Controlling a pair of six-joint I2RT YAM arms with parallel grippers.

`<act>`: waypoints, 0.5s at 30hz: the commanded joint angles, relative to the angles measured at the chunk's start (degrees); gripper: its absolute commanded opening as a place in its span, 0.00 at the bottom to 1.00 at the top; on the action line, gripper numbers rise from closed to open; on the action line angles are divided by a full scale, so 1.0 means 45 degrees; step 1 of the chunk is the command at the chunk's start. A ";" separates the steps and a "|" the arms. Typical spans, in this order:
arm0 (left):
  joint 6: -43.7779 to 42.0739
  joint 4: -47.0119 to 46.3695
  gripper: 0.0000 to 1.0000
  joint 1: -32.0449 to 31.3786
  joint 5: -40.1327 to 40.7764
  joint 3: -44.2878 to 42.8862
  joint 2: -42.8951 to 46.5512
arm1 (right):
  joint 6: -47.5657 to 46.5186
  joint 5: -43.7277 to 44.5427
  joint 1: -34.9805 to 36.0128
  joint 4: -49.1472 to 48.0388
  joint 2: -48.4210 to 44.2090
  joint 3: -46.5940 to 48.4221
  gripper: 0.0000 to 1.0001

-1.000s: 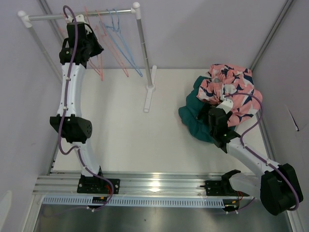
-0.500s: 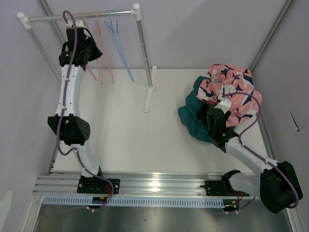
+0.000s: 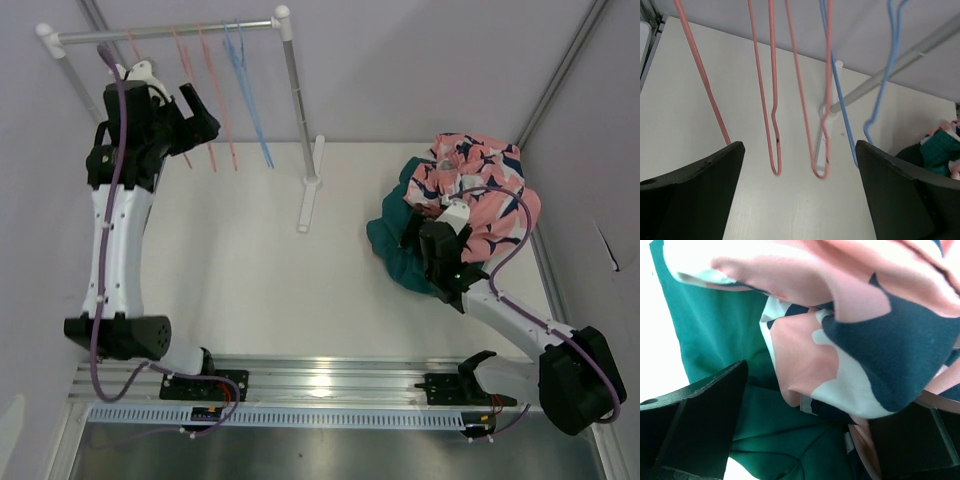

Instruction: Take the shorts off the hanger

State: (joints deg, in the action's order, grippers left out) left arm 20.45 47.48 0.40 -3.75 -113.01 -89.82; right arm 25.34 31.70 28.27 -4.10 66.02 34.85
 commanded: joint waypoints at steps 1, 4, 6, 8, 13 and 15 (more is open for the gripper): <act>-0.0149 -0.0512 0.99 -0.0383 -0.0631 0.1340 0.2416 | -0.0124 0.0220 0.0590 0.0518 -0.0061 0.0769 0.99; -0.0383 -0.1407 0.99 -0.0402 -0.1216 0.3566 0.4836 | -0.0085 0.0318 0.1311 0.1843 -0.0782 0.1453 0.99; -0.0481 -0.1878 0.99 -0.0402 -0.1335 0.5772 0.6887 | -0.0007 0.0435 0.1781 0.2276 -0.1427 0.2213 1.00; -0.0578 -0.2698 0.99 -0.0402 -0.1335 0.8181 0.8950 | 0.0071 0.0261 0.2504 0.3076 -0.1836 0.3302 0.99; -0.0774 -0.3208 0.99 -0.0402 -0.0574 1.1419 1.2027 | -0.1449 -0.1649 0.4456 0.3413 -0.1917 0.5884 0.99; -0.0774 -0.3111 0.99 -0.0422 -0.0729 1.2475 1.2885 | -0.2268 -0.3304 0.5763 0.2925 -0.1646 0.7111 0.99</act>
State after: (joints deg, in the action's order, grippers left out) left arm 18.76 35.57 -1.34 -7.51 -62.26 -33.74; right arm 21.06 27.44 48.58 11.14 58.65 59.24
